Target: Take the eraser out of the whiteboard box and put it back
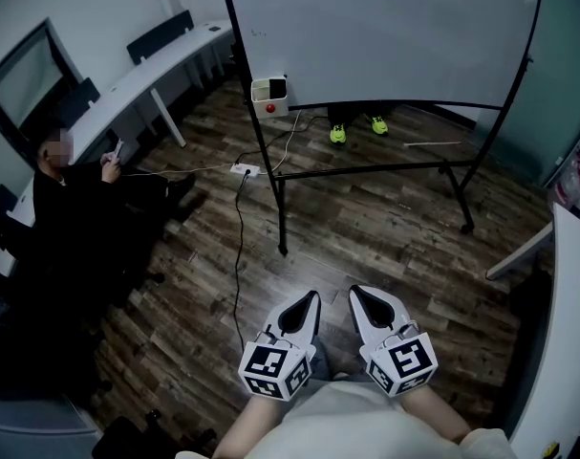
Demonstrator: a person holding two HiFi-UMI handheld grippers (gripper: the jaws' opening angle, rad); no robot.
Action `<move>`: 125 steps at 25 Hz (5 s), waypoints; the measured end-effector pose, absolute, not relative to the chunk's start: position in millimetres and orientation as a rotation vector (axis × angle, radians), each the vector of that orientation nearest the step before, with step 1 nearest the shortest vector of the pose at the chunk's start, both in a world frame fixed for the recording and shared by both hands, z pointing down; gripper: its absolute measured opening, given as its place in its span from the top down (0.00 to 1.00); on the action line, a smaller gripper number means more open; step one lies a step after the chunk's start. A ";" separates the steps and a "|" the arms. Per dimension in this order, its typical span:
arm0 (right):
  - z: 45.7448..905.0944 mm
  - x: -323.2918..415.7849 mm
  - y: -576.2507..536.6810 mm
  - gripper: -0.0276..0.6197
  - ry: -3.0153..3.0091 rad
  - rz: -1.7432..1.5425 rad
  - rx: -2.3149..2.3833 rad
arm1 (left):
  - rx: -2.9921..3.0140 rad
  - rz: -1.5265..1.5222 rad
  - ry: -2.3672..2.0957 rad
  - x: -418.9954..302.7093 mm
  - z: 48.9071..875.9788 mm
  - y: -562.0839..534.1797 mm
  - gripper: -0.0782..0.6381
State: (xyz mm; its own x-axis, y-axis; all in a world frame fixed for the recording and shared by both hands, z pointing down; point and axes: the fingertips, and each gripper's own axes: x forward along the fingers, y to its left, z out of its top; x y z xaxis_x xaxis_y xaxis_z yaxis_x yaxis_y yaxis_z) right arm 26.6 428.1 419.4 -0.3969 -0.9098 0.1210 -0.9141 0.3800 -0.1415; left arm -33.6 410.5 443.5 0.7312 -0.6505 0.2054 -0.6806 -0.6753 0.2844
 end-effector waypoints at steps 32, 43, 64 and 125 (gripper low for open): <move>397.3 -29.2 176.2 0.95 -2.577 0.317 1.782 | 2.658 0.172 -0.911 -80.3 425.7 155.9 0.88; 390.7 -47.3 130.7 0.95 -2.573 0.302 1.833 | 2.656 0.166 -0.899 -102.3 427.7 106.8 0.88; 387.7 -32.3 60.2 0.95 -2.598 0.295 1.766 | 2.615 0.131 -0.980 -92.7 423.8 36.8 0.88; 406.5 38.4 -229.0 0.54 -2.696 0.196 1.360 | 2.458 0.108 -1.337 -24.9 422.9 -208.9 0.88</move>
State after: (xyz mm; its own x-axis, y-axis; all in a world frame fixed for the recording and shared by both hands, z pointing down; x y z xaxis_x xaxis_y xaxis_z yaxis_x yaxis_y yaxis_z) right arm 38.4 -229.0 406.5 -0.5906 -0.7907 0.1609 -0.8057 0.5890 -0.0628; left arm -24.9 -208.9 422.9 0.5542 -0.8013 0.2253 -0.8270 -0.4995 0.2579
